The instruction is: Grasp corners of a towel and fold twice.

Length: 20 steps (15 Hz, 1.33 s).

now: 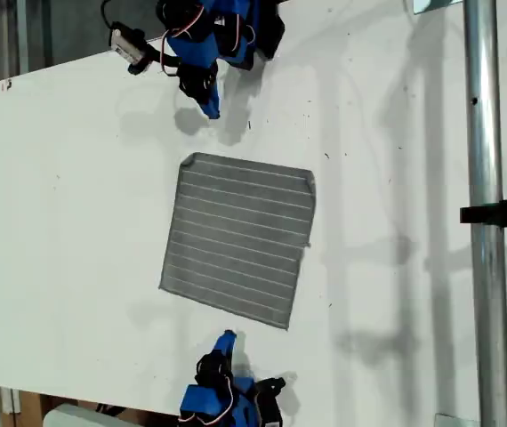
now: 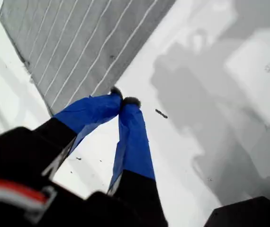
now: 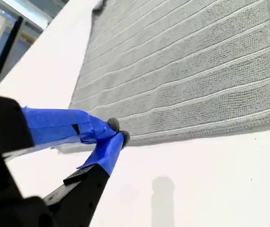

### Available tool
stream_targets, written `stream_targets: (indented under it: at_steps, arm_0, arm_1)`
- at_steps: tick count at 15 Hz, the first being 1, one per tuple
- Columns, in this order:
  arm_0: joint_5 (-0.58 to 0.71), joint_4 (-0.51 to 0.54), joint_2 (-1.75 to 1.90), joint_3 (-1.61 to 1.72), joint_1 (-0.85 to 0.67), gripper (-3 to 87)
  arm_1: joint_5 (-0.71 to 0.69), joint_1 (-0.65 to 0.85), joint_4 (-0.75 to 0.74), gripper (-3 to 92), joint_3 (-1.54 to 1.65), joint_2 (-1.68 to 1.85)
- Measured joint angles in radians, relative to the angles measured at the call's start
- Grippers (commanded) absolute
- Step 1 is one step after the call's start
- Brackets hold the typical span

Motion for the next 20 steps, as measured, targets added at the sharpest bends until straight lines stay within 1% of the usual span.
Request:
stream_targets:
  at_steps: [4, 7, 9, 12, 15, 16, 17, 18, 19, 20]
  arm_0:
    - [-0.014, 0.052, -0.405, -0.368, 0.064, -2.9]
    - [-0.026, 0.089, -0.733, -0.660, 0.149, -2.9]
    - [-0.028, 0.138, -0.927, -0.868, 0.193, -2.9]
    - [-0.028, 0.196, -1.060, -1.029, 0.209, -2.9]
    - [-0.011, 0.262, -1.144, -1.126, 0.213, -1.7]
    - [-0.003, 0.272, -1.160, -1.146, 0.213, 6.5]
    - [0.000, 0.278, -1.163, -1.155, 0.221, 14.3]
    - [0.012, 0.278, -1.163, -1.160, 0.232, 19.9]
    - [0.037, 0.278, -1.163, -1.160, 0.242, 22.8]
    - [0.066, 0.278, -1.169, -1.160, 0.253, 25.7]
  arm_1:
    - [-0.192, -0.140, 0.017, -0.3, -0.586, -0.594]
    - [-0.324, -0.281, 0.149, -0.3, -1.062, -1.017]
    - [-0.376, -0.380, 0.212, -0.3, -1.302, -1.201]
    - [-0.387, -0.502, 0.239, -0.3, -1.393, -1.259]
    - [-0.390, -0.568, 0.239, 0.1, -1.394, -1.259]
    - [-0.390, -0.580, 0.239, 5.2, -1.394, -1.259]
    - [-0.390, -0.583, 0.239, 12.5, -1.385, -1.259]
    - [-0.397, -0.581, 0.239, 23.3, -1.373, -1.259]
    - [-0.419, -0.581, 0.239, 31.4, -1.361, -1.258]
    - [-0.451, -0.581, 0.239, 36.3, -1.335, -1.258]
